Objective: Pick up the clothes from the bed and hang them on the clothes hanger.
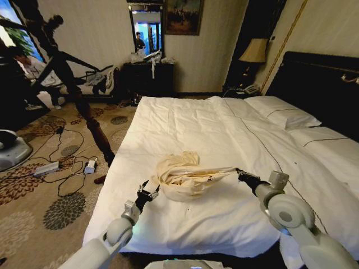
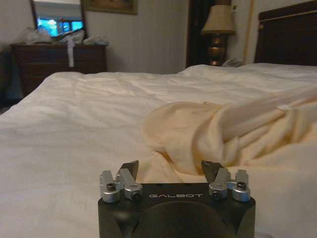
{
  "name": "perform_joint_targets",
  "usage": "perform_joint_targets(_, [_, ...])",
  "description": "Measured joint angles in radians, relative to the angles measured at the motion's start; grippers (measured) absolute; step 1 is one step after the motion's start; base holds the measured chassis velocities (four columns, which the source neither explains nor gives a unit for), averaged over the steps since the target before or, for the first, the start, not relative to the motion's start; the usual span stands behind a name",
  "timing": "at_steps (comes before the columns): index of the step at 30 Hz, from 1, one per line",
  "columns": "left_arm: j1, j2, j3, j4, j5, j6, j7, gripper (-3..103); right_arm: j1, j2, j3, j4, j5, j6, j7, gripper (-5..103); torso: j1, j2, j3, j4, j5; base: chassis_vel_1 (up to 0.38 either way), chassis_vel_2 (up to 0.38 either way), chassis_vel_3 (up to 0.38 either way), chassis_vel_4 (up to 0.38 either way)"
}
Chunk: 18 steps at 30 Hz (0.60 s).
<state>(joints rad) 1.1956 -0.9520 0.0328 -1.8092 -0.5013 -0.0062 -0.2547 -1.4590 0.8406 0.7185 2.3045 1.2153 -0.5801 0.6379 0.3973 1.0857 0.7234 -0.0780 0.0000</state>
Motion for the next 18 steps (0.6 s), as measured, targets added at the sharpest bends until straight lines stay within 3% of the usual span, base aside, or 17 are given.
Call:
perform_joint_targets(6, [-0.072,-0.038,0.032,0.054,-0.028,0.018,-0.01,56,-0.001,-0.003,0.011,0.006,0.013,0.0,0.007,0,0.0,0.0,0.0,0.0001,0.0,0.0,0.0,0.0,0.0])
perform_joint_targets(9, [-0.102,-0.05,0.051,0.073,-0.034,0.025,-0.013,39,-0.002,0.0,0.011,0.009,0.014,0.0,0.009,0,0.0,0.0,0.0,0.0001,0.0,0.0,0.0,0.0,0.0])
perform_joint_targets(12, [-0.113,-0.051,0.056,0.078,-0.036,0.027,-0.015,34,-0.004,0.002,0.011,0.01,0.014,0.0,0.01,0,0.0,0.0,0.0,0.0002,0.0,0.0,0.0,0.0,0.0])
perform_joint_targets(18, [-0.138,-0.048,0.077,0.099,-0.05,0.038,-0.017,7,-0.003,0.005,0.011,0.011,0.017,-0.001,0.013,0,0.0,0.0,0.0,0.0004,0.0,0.0,0.0,0.0,0.0])
